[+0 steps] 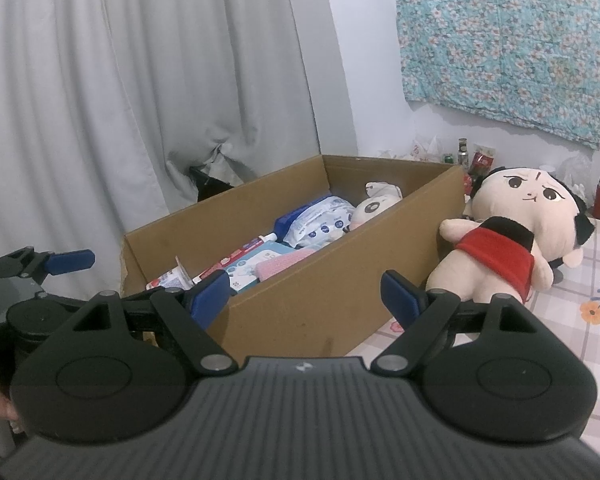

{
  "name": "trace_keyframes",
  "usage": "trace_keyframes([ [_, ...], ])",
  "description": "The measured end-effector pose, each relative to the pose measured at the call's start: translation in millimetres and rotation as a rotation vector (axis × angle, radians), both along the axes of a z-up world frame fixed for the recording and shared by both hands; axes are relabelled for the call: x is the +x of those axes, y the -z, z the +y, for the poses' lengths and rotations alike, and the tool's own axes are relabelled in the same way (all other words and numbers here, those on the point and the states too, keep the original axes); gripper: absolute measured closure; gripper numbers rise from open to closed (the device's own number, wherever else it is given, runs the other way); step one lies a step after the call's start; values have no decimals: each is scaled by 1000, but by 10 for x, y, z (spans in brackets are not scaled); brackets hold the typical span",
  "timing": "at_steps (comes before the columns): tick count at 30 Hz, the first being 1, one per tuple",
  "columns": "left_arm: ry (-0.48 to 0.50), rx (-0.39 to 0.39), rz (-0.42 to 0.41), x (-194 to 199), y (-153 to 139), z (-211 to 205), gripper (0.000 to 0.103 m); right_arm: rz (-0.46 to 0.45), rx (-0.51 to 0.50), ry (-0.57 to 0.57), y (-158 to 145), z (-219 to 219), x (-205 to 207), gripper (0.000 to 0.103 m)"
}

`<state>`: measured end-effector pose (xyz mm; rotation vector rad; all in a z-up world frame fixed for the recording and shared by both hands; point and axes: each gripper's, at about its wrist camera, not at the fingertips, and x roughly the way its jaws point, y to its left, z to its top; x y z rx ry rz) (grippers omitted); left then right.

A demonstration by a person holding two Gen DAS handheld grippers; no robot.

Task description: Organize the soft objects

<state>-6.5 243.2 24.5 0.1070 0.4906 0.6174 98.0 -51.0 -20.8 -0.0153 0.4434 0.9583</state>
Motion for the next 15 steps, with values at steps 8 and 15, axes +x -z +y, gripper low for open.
trace_keyframes([
  [8, 1, -3, 0, 3, -19, -23, 0, 13, -1, -9, 3, -4, 17, 20],
  [15, -1, -4, 1, 1, -22, -36, 0, 9, -5, -13, 12, 14, 17, 20],
])
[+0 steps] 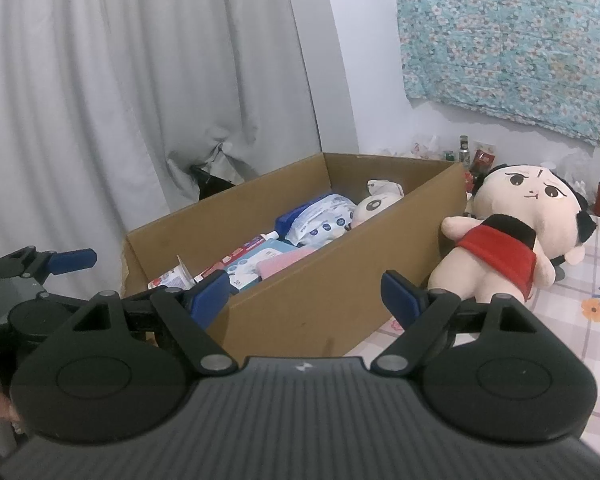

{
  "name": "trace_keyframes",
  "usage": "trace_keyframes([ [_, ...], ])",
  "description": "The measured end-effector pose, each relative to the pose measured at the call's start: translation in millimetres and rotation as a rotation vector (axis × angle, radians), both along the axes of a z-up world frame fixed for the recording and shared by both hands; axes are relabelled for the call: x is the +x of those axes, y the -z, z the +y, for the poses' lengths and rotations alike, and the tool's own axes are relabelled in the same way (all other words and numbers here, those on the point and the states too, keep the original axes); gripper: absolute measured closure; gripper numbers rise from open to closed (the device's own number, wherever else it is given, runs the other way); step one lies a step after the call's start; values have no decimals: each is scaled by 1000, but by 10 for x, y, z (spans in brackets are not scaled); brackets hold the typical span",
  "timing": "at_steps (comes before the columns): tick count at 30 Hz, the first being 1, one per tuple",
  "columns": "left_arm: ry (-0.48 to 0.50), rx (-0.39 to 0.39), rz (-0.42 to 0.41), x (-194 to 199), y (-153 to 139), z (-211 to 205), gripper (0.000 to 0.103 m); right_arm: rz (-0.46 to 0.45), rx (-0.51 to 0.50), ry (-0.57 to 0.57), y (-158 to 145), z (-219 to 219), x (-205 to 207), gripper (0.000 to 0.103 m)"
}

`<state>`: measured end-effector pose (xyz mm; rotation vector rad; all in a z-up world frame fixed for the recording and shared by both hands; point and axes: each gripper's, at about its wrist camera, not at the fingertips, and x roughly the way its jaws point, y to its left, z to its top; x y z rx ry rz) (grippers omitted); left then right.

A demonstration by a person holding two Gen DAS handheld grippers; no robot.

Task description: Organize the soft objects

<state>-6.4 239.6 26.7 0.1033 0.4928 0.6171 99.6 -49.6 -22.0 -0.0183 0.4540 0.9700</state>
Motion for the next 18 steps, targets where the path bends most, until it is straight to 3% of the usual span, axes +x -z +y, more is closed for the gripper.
trace_keyframes([
  [18, -1, 1, 0, 1, -2, 7, 0, 4, 2, 1, 1, -15, 5, 20],
])
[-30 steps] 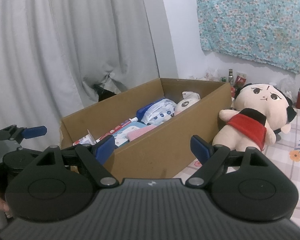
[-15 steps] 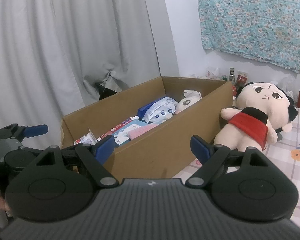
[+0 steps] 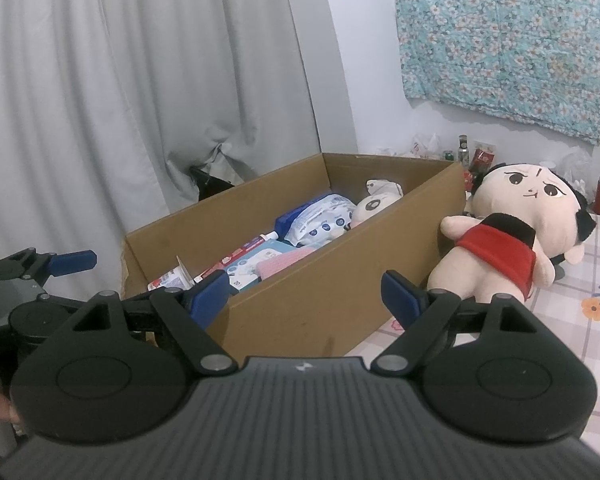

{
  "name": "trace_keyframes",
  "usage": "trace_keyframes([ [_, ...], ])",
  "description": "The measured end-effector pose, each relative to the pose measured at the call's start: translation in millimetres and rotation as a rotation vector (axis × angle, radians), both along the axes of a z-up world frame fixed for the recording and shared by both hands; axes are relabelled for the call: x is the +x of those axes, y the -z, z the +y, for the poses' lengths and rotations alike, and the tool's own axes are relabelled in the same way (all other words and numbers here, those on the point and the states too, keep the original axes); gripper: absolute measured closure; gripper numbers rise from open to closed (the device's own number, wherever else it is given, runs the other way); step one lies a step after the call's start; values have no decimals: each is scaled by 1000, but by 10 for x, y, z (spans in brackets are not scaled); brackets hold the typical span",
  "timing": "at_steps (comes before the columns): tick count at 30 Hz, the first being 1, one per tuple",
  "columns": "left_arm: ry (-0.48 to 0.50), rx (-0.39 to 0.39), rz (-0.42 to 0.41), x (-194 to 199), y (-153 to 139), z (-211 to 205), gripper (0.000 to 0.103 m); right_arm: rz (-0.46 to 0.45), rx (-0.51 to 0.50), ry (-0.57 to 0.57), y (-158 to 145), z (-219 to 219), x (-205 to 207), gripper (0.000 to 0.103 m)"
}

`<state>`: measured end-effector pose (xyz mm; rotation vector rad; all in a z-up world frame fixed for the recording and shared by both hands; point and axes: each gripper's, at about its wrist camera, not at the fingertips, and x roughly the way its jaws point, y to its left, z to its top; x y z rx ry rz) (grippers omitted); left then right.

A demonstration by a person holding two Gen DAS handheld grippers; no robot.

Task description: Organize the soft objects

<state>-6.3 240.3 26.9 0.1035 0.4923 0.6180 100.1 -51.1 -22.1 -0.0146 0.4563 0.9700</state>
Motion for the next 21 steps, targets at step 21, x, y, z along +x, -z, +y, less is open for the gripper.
trace_keyframes([
  [21, 0, -6, -5, -4, -4, -19, 0, 1, -2, 2, 0, -7, -4, 20],
])
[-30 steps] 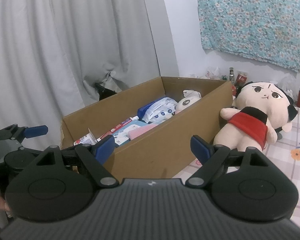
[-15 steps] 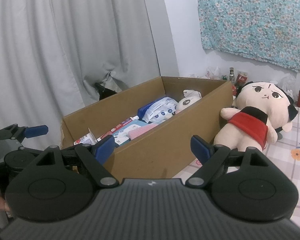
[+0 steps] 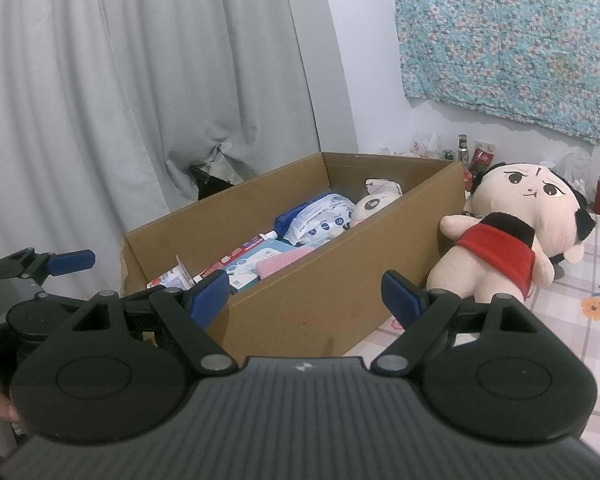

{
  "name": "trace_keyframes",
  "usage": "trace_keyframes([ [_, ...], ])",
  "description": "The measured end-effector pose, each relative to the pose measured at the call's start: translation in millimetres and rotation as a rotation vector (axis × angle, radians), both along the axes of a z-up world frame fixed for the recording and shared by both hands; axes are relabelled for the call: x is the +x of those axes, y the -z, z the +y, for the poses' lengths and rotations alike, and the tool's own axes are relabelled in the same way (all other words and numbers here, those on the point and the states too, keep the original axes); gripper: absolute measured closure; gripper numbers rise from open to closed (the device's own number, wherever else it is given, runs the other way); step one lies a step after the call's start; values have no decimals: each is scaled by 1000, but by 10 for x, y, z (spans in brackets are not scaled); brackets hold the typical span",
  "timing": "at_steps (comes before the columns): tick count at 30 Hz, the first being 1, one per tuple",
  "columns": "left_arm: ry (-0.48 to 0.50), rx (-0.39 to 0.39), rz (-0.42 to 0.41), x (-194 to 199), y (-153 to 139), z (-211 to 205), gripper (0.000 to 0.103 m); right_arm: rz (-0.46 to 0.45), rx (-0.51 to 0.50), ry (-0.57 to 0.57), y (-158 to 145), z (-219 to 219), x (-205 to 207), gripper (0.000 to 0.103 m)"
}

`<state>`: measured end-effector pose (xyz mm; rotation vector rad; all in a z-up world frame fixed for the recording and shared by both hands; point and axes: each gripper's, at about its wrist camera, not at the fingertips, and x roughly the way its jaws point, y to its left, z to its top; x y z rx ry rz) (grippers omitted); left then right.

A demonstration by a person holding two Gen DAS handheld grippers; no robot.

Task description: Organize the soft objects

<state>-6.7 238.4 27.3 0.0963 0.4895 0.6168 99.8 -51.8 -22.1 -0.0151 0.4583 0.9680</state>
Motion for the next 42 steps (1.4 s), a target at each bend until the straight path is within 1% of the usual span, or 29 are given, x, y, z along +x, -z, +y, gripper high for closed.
trace_keyframes([
  [23, 0, 3, 0, 1, 9, 17, 0, -3, -4, 5, 8, 7, 4, 19],
  [28, 0, 6, 14, 30, -13, -7, 0, -1, -3, 4, 8, 11, 3, 19],
  [32, -6, 26, 23, 38, -12, -38, 0, -10, 6, -4, -19, 8, -20, 19],
  [37, -7, 13, 22, 39, -10, -3, 0, -7, 9, -2, -29, 11, -29, 19],
  [42, -5, 22, 22, 45, -6, 9, 0, -4, 12, 1, -37, 16, -32, 19],
])
